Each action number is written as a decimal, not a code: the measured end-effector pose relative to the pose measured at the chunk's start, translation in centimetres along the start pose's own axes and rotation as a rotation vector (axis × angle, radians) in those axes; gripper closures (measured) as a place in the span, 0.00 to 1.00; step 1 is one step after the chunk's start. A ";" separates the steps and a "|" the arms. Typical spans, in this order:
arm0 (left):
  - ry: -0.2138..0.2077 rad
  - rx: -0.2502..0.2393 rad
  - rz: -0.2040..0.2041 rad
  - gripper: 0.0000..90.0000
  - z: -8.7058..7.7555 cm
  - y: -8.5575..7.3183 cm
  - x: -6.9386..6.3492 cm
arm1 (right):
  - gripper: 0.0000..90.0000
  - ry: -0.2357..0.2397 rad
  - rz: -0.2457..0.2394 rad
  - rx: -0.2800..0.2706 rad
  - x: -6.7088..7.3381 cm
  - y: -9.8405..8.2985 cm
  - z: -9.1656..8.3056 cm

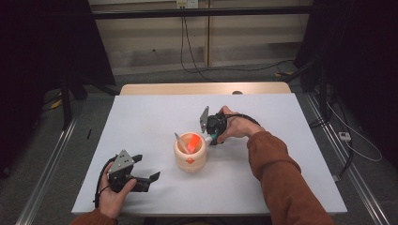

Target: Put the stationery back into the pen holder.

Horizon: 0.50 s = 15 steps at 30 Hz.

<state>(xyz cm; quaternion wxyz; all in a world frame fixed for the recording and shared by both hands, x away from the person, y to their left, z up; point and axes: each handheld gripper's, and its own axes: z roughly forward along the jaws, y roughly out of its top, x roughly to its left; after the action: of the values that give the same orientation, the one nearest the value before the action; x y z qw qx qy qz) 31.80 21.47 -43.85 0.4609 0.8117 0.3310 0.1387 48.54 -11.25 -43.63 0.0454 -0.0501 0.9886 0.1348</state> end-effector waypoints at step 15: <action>0.000 -0.003 -0.007 0.07 0.0 0.0 0.1 | 0.74 0.036 0.014 -0.004 0.1 -0.1 -0.1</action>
<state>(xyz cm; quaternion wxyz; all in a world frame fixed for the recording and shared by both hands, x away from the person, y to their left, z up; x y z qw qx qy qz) 31.81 21.54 -43.85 0.4628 0.8098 0.3334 0.1376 48.45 -11.38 -43.56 0.0265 -0.0460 0.9893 0.1362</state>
